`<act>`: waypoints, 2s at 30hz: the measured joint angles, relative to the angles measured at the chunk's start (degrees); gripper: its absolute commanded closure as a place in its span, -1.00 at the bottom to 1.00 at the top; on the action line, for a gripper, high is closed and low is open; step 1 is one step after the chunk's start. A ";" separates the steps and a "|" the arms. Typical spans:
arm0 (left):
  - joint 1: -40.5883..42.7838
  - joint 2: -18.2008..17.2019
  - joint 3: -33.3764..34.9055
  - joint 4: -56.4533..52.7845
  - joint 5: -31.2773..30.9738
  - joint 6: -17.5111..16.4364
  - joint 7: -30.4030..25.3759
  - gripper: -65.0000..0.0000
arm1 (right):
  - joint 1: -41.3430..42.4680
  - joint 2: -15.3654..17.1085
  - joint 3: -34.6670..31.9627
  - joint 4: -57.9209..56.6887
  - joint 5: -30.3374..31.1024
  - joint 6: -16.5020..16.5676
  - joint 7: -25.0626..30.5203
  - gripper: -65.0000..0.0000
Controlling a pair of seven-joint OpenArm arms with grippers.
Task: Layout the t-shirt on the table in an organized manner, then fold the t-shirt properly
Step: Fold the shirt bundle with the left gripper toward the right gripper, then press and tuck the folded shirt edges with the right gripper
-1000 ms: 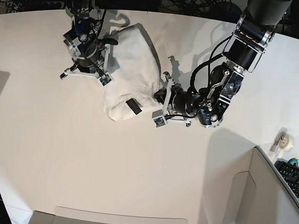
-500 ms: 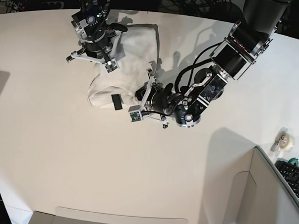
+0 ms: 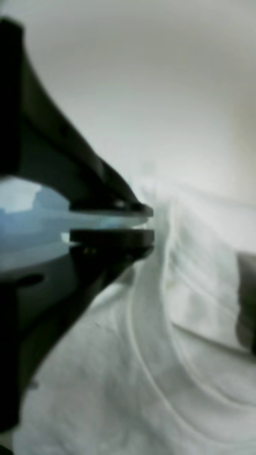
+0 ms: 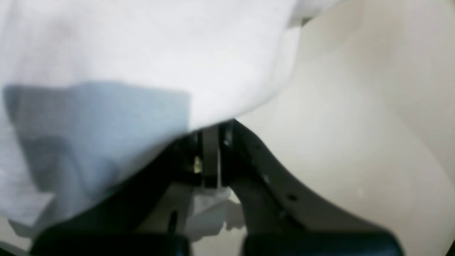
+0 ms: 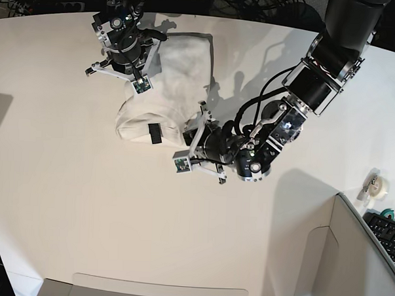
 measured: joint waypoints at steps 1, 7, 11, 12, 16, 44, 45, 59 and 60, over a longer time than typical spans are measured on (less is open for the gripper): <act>0.11 0.00 -2.47 1.49 -0.02 -0.02 0.50 0.53 | -0.09 0.00 0.17 0.24 -0.02 0.13 -0.39 1.00; 0.00 0.15 -19.32 10.40 0.02 0.00 6.93 0.36 | -0.20 0.07 1.11 2.93 -0.24 0.15 -6.43 1.00; 2.95 0.13 -29.59 15.58 -0.02 -0.02 10.43 0.36 | -0.22 0.02 1.66 3.08 -0.44 0.17 -6.78 1.00; 4.09 0.17 -31.91 16.68 0.00 -0.02 12.28 0.36 | -0.39 0.02 2.27 3.17 -0.13 0.15 -6.73 1.00; 8.61 -0.07 -39.32 21.44 0.17 -0.04 14.58 0.35 | -0.76 0.04 4.24 3.45 0.04 0.13 -5.70 1.00; 36.37 -5.16 -48.94 33.31 -0.02 -0.22 9.62 0.72 | 11.91 -5.09 0.33 4.13 -1.05 0.55 -6.97 1.00; 36.74 -5.14 -48.94 33.29 -0.02 -0.24 9.62 0.73 | 12.55 -5.07 -0.61 4.13 -1.11 0.55 -7.02 1.00; 37.33 -5.14 -48.96 24.74 0.42 -0.04 6.84 0.73 | 9.05 -5.07 -15.10 4.07 -0.13 -13.11 -7.15 1.00; 37.48 -5.14 -48.96 23.89 0.39 -0.04 5.55 0.73 | 8.41 -5.07 -15.30 4.07 -0.11 -13.81 -7.23 1.00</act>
